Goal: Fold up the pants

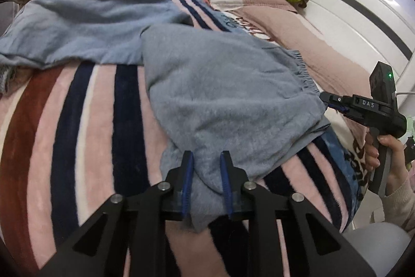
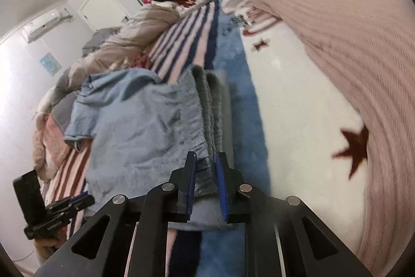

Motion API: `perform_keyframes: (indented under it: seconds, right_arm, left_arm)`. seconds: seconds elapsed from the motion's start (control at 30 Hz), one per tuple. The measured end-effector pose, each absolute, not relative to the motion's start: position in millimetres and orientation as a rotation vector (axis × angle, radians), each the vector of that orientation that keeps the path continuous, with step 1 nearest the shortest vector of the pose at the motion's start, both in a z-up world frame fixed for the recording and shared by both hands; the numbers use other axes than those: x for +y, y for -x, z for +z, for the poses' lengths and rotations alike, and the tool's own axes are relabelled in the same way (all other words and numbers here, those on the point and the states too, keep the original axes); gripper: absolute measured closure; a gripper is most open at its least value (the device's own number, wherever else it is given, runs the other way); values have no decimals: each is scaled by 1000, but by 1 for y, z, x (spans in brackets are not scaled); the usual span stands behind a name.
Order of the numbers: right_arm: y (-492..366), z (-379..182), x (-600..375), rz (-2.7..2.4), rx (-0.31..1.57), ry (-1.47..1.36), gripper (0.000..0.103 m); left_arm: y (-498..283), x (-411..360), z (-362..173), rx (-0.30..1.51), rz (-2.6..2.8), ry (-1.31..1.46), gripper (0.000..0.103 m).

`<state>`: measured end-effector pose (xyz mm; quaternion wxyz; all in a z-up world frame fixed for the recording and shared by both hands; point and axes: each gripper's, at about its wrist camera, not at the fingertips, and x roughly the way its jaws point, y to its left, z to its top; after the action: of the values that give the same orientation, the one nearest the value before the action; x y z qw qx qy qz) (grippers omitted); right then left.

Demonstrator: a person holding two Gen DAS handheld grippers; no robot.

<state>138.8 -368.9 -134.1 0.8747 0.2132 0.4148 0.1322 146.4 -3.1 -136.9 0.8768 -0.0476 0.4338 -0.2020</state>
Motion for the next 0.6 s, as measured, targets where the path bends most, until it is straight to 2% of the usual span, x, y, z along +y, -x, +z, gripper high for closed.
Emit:
perform_keyframes:
  seconds: [0.1,0.13,0.17,0.23,0.3,0.33,0.43,0.5,0.6]
  right_arm:
    - [-135,-145,-372,275,893,-455,93]
    - [-135,-144,-373,280,892,-456,93]
    - [-135,-143,-374,285,894,-457,90]
    - [-136,-137,-378,290,897,-459,85]
    - [-137,-130,-380,297,884,-450,62]
    - [-138,-127,-380,298,872,-443,58]
    - [-148,-119,-382,311,862,-424,52]
    - [-156,-120,-381,330,875,-423,40]
    - [-169,-125,-375,358,898,-411,39]
  left_arm:
    - [-145,-3,-136,907,-419,98,83]
    - [-145,-3,-134,906,-420,91,74]
    - [-146,-2,-130,897,-418,87,55]
    - [-148,4,-119,854,-420,103,39]
    - [-153,11,-109,833,-436,143,39]
    - [-158,16,-104,819,-438,167,39]
    - [-176,24,-95,799,-423,197,38]
    - [-192,28,-97,810,-428,224,37]
    - [-215,32,-112,856,-444,287,37]
